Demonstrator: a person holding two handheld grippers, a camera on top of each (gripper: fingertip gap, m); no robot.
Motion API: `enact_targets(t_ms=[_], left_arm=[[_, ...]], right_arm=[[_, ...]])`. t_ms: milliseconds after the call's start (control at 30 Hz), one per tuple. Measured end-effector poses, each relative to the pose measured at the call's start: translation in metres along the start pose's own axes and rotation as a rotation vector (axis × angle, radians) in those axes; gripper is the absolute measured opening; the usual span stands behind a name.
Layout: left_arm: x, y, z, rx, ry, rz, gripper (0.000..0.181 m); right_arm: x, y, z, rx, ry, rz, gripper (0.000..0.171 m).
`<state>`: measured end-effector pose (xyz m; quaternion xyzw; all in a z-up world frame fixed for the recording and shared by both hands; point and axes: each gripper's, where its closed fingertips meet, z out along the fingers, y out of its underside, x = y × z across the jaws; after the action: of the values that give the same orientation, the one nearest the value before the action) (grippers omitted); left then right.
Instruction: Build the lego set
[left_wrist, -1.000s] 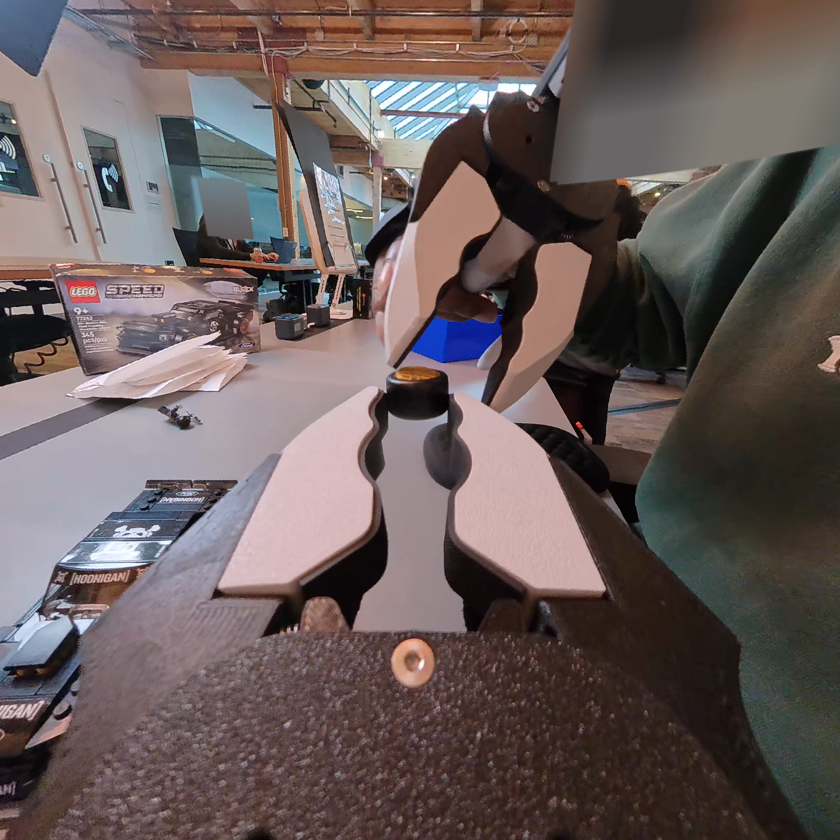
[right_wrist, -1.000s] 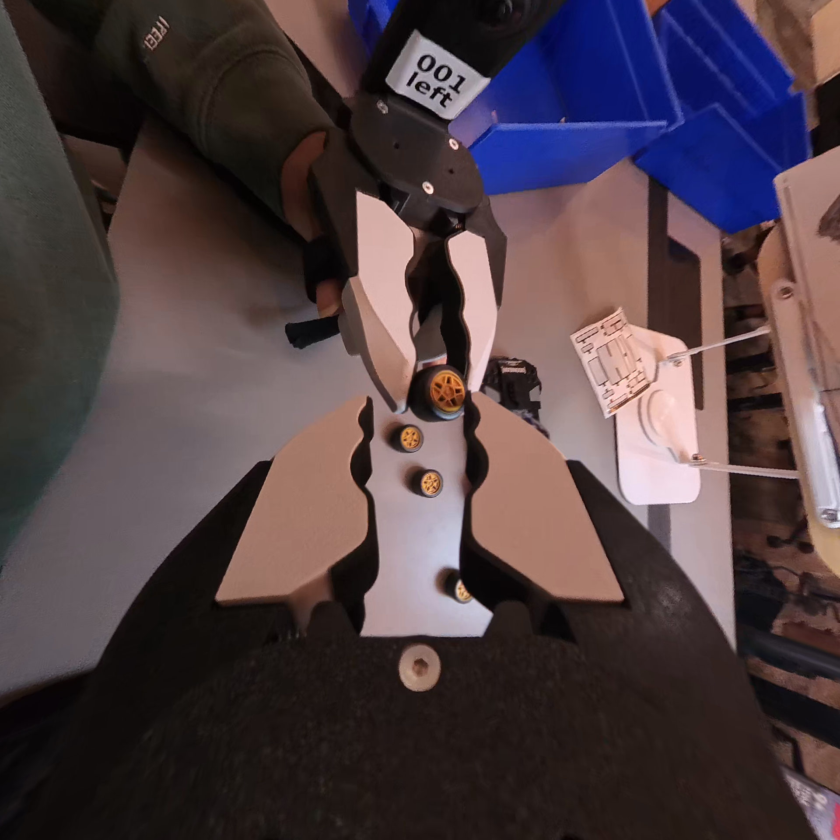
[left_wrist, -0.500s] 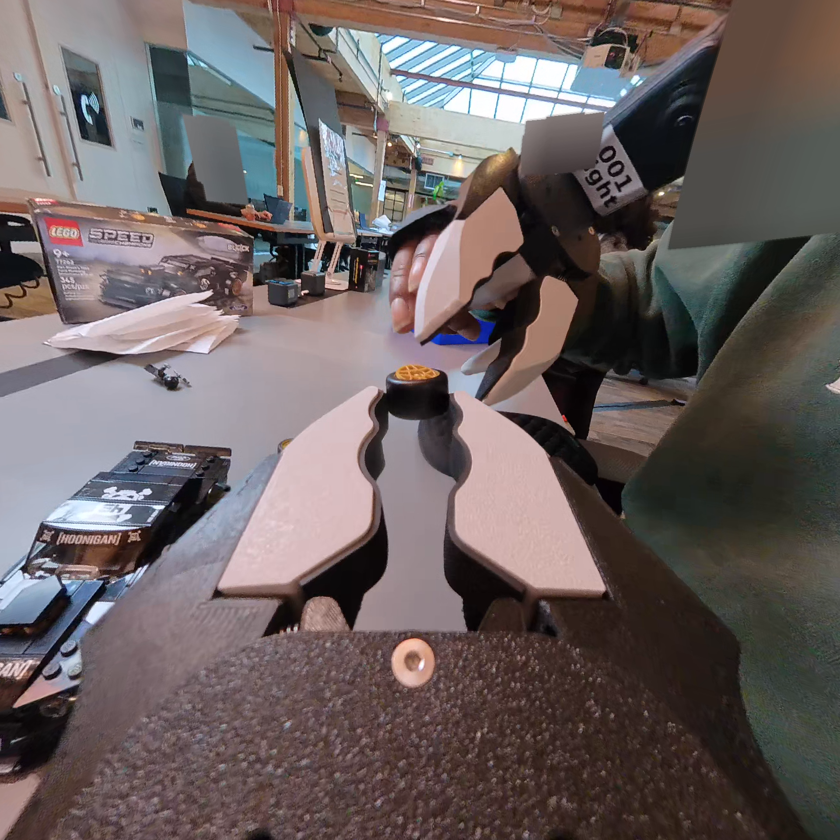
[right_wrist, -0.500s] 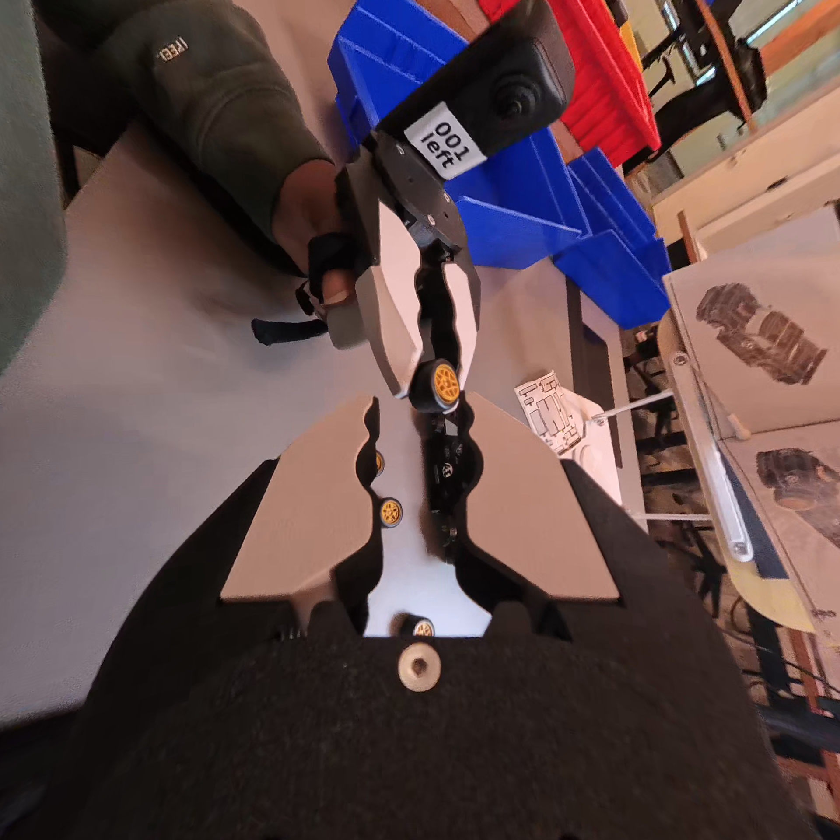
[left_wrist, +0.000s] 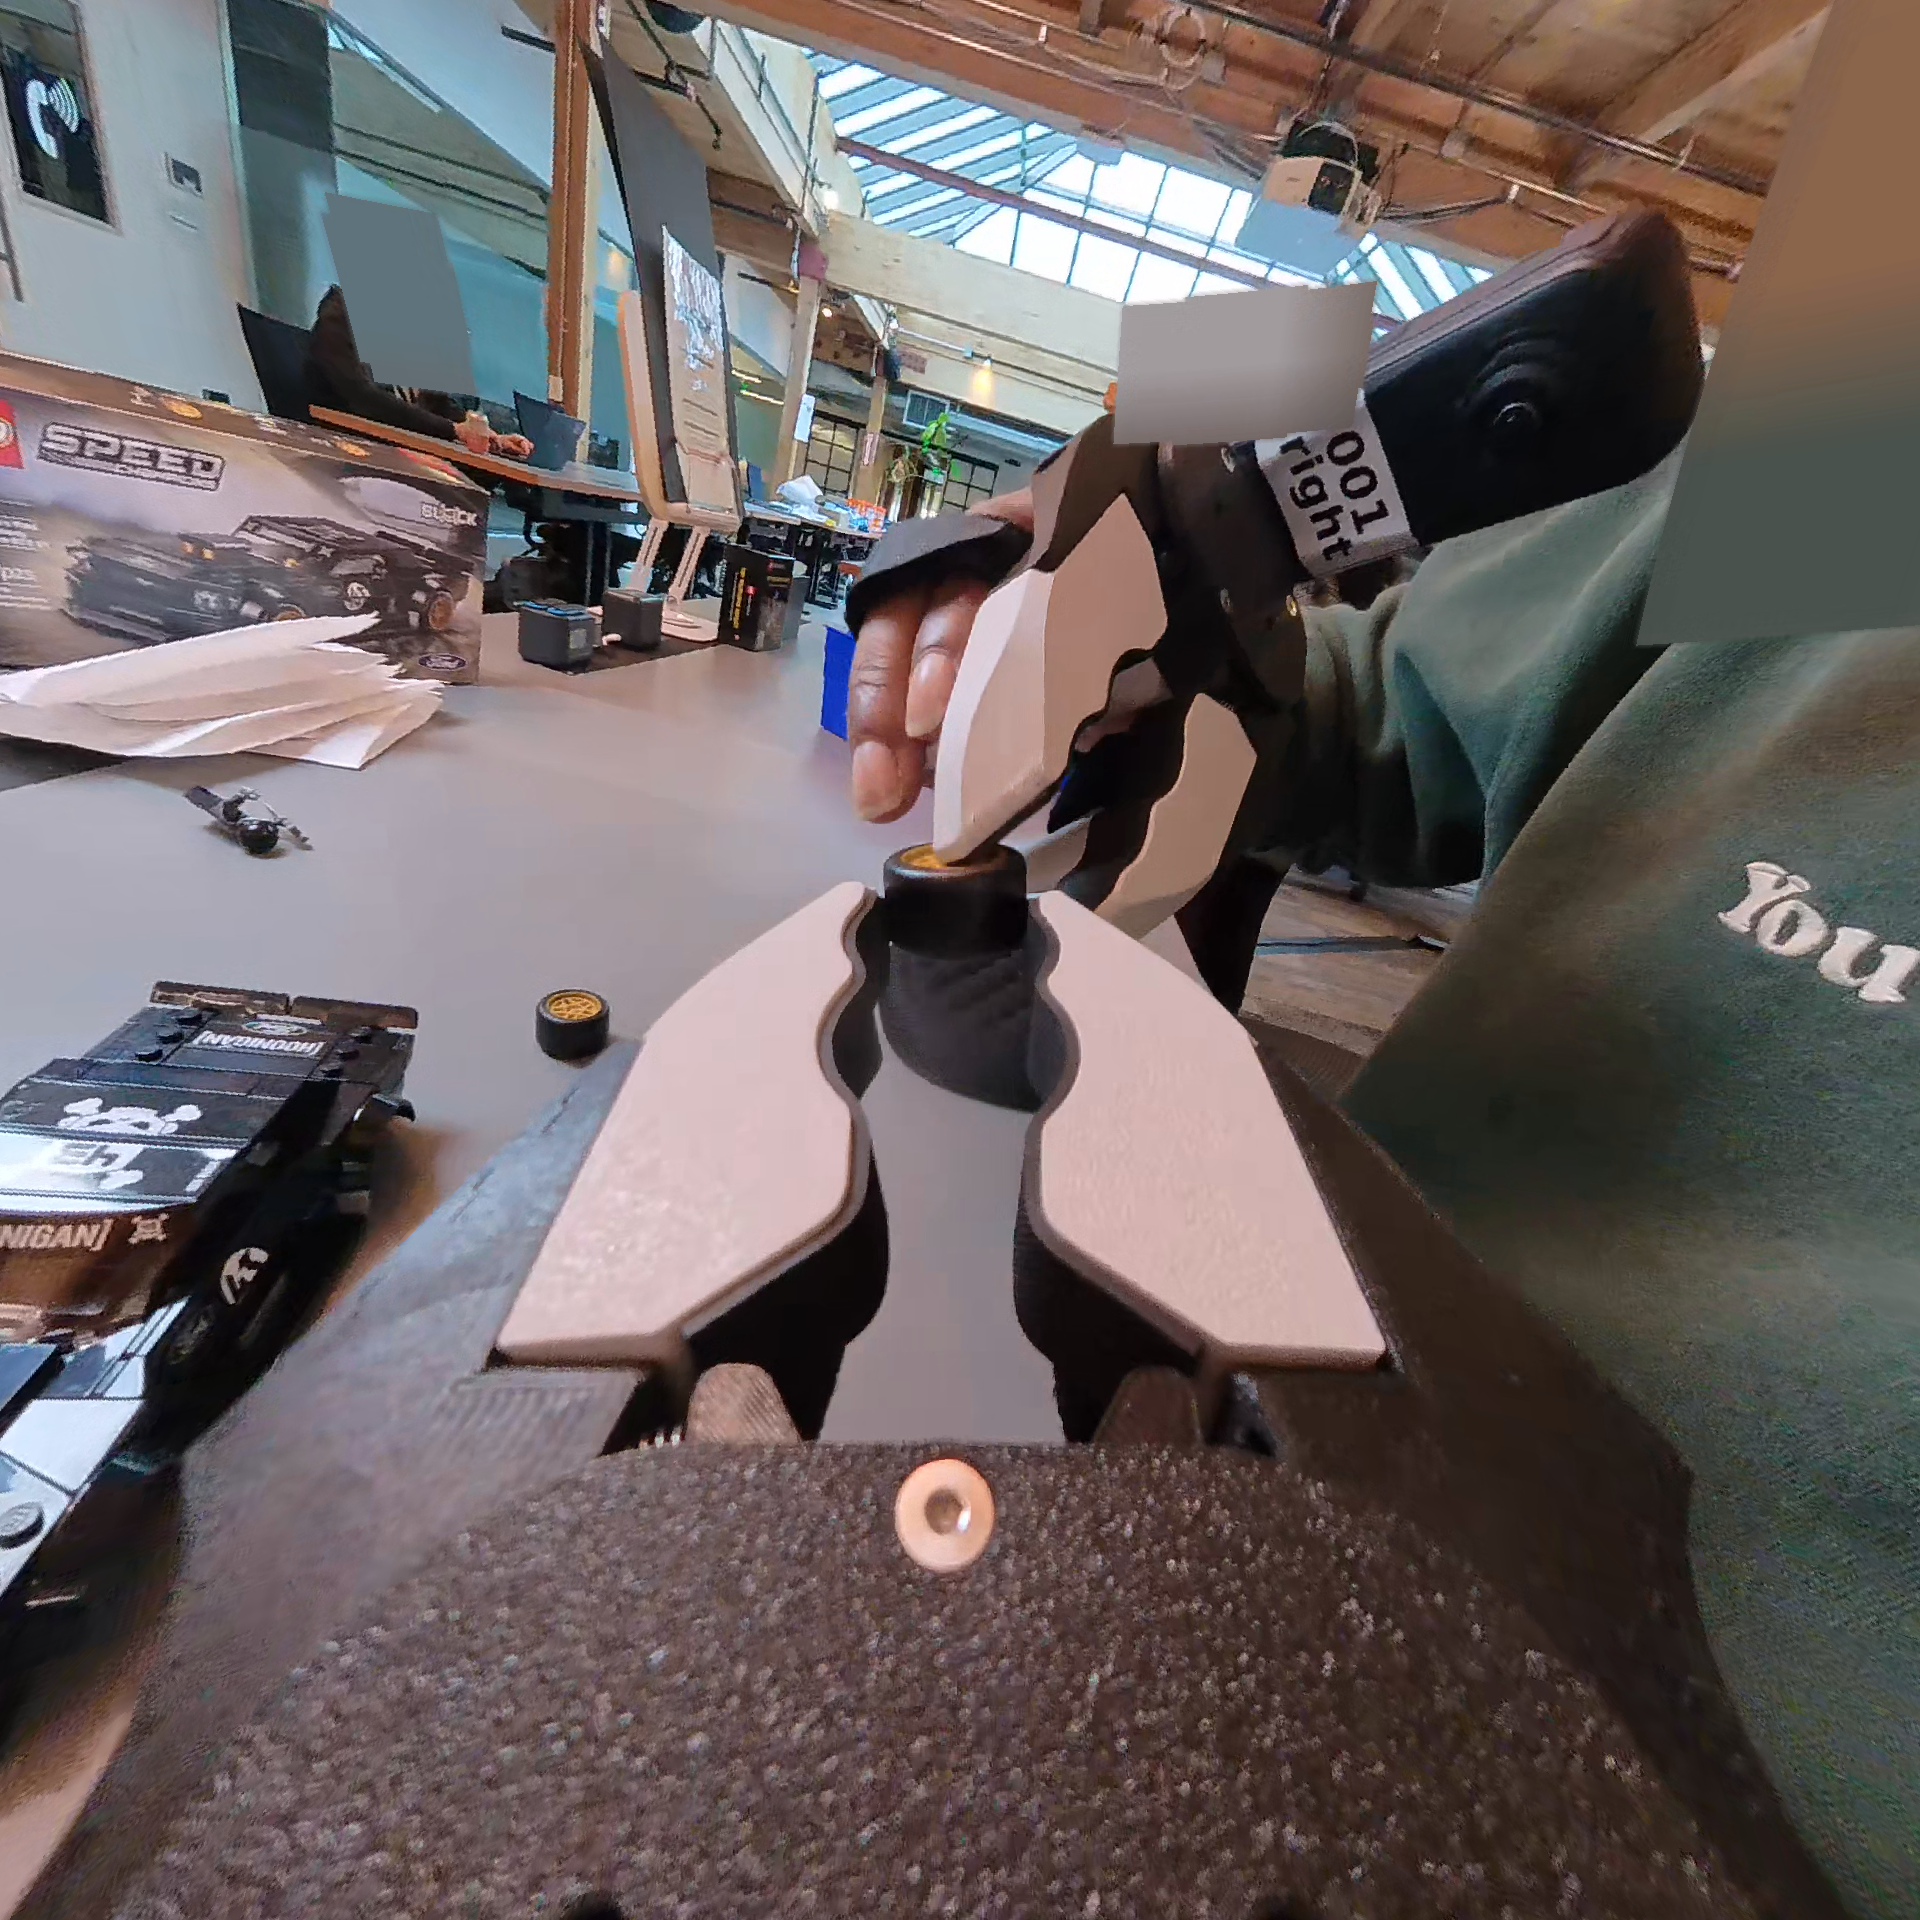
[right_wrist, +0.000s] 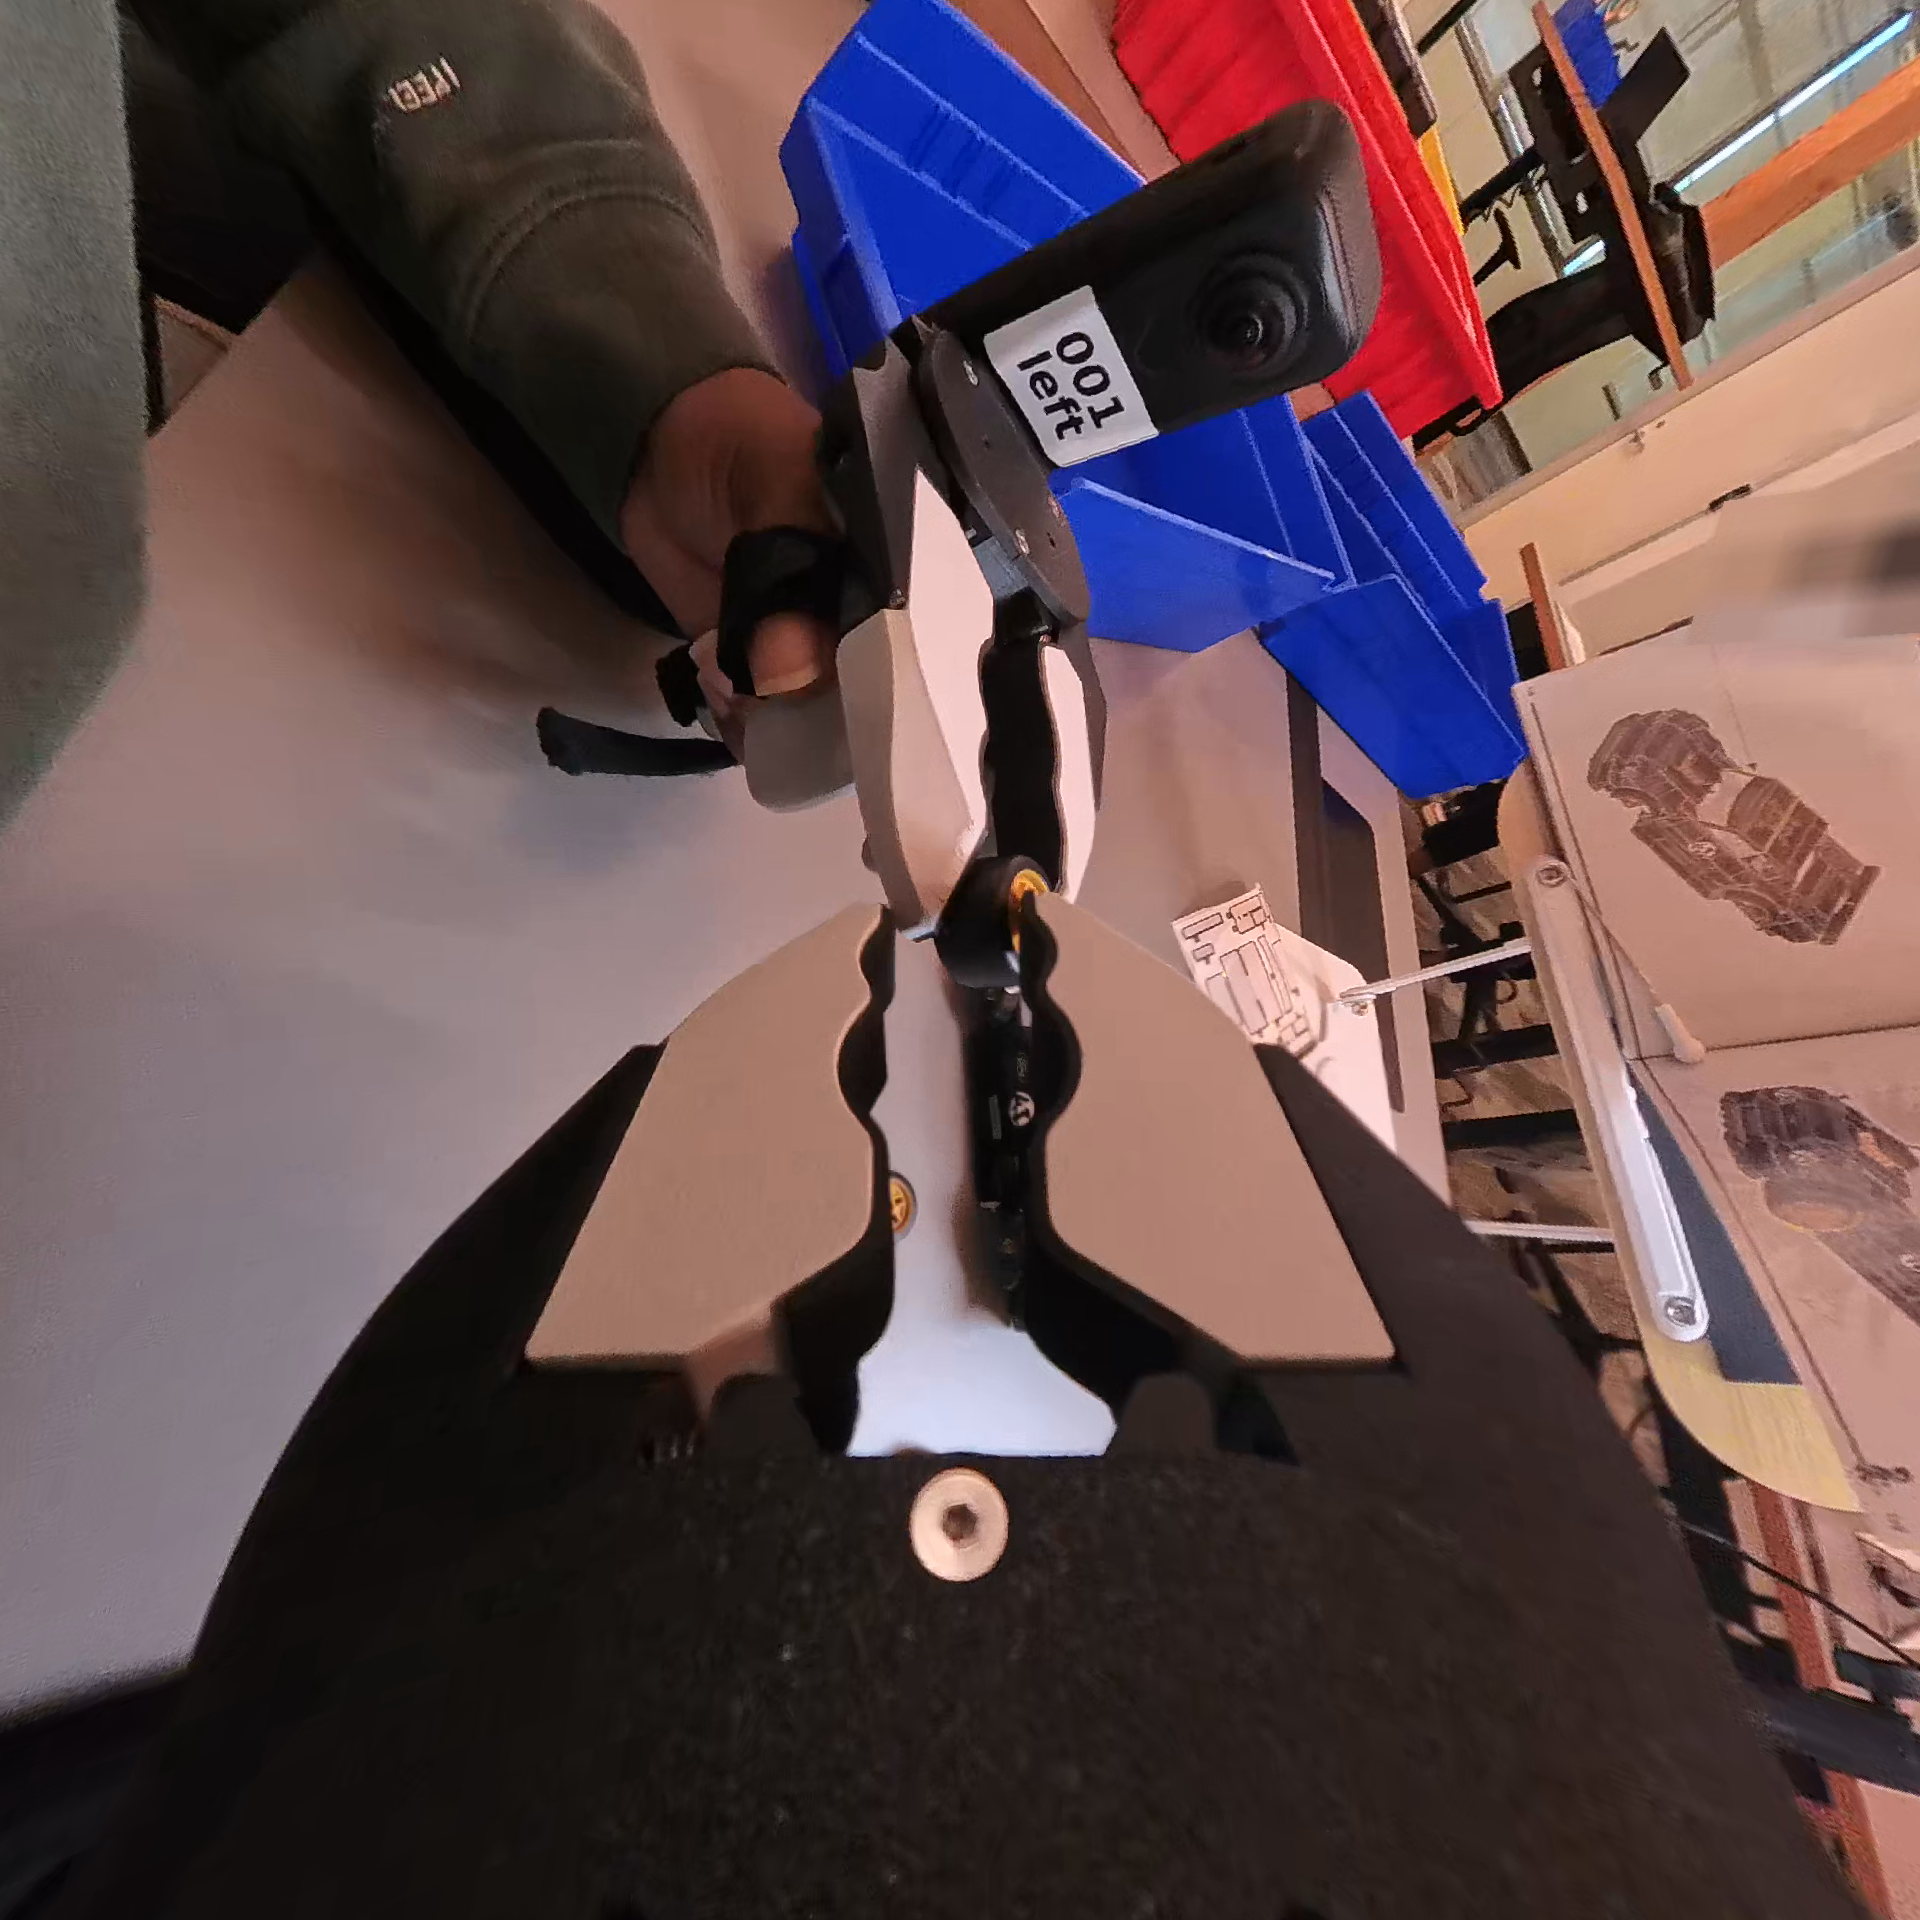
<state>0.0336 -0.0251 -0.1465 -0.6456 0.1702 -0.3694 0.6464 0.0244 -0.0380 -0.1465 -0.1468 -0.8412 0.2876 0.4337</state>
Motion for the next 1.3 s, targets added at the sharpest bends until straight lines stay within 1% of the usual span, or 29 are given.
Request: enact_targets(t_ms=[133,200,300,767,933,1000,1067,1133,1233,1300], left_arm=[[0.004,0.001,0.002,-0.006,0.030,-0.064,0.026],[0.005,0.005,0.003,-0.036,0.036,-0.073,0.025],[0.007,0.009,0.004,-0.054,0.050,-0.106,0.025],[0.004,0.044,0.013,-0.255,0.009,-0.067,0.025],[0.004,0.051,0.016,-0.279,0.012,-0.073,0.025],[0.001,0.049,0.016,-0.275,-0.007,-0.034,0.026],[-0.003,0.042,0.017,-0.268,-0.058,0.090,0.026],[-0.004,0.038,0.019,-0.252,-0.073,0.106,0.026],[-0.014,0.045,0.015,-0.294,-0.147,0.187,0.026],[-0.019,0.053,0.015,-0.333,-0.185,0.245,0.026]], right_arm=[[-0.003,-0.001,-0.001,-0.003,-0.005,0.010,0.022],[-0.007,0.001,-0.002,-0.020,-0.020,0.003,0.022],[-0.011,0.003,-0.002,-0.029,-0.049,0.040,0.022],[-0.039,0.023,-0.001,-0.090,-0.171,0.132,0.025],[-0.042,0.027,-0.001,-0.079,-0.181,0.168,0.025],[-0.038,0.025,-0.002,-0.043,-0.162,0.247,0.025],[-0.031,0.021,-0.007,0.028,-0.157,0.402,0.030],[-0.020,0.020,-0.015,0.089,-0.115,0.507,0.036],[-0.015,0.034,-0.019,0.065,-0.054,0.641,0.034],[-0.019,0.047,-0.014,0.017,-0.021,0.795,0.034]])
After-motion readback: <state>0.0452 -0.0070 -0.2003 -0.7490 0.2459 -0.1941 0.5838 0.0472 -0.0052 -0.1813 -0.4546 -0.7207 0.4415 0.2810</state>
